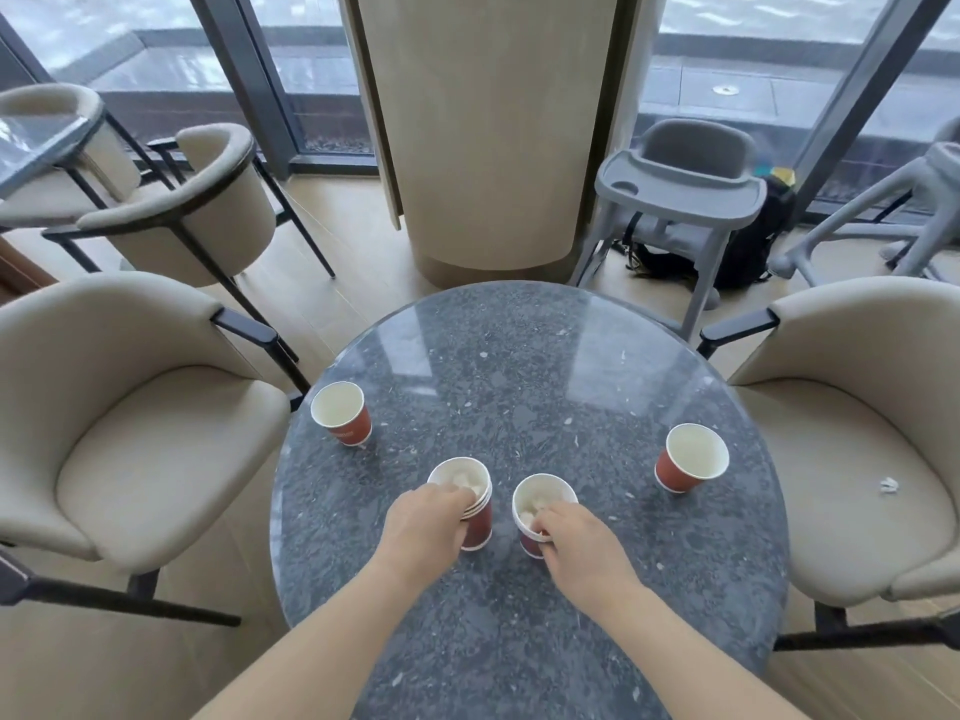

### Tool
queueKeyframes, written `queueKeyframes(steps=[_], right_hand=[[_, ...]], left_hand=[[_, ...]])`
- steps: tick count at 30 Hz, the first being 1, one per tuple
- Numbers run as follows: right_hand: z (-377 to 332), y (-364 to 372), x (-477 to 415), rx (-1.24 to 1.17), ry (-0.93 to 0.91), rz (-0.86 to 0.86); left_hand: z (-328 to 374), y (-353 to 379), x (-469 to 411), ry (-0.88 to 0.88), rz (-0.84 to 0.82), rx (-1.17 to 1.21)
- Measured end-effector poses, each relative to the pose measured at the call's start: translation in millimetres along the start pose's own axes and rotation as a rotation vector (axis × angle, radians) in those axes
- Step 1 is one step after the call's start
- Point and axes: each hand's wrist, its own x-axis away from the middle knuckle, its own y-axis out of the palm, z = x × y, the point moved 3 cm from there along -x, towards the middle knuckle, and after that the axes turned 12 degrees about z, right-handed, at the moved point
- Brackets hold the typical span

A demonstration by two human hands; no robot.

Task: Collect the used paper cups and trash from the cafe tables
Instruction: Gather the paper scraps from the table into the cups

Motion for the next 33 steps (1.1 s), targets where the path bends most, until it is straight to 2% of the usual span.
queueKeyframes(steps=[11,21,29,33], right_hand=[[-68,-1,-40,-0.12,-0.065,0.219],[-139,13,-73,-0.137,0.024,0.317],[-168,25,-79,-0.108,0.125,0.39],[-175,29,-80,-0.089,0.181,0.427]], left_hand=[[-67,-57,-8,-0.008,0.278,0.353],[-160,-113,-20,-0.01,0.458,0.393],[-215,-121,-46,0.097,0.437,0.363],[-223,-109,-59,0.177,0.354,0.348]])
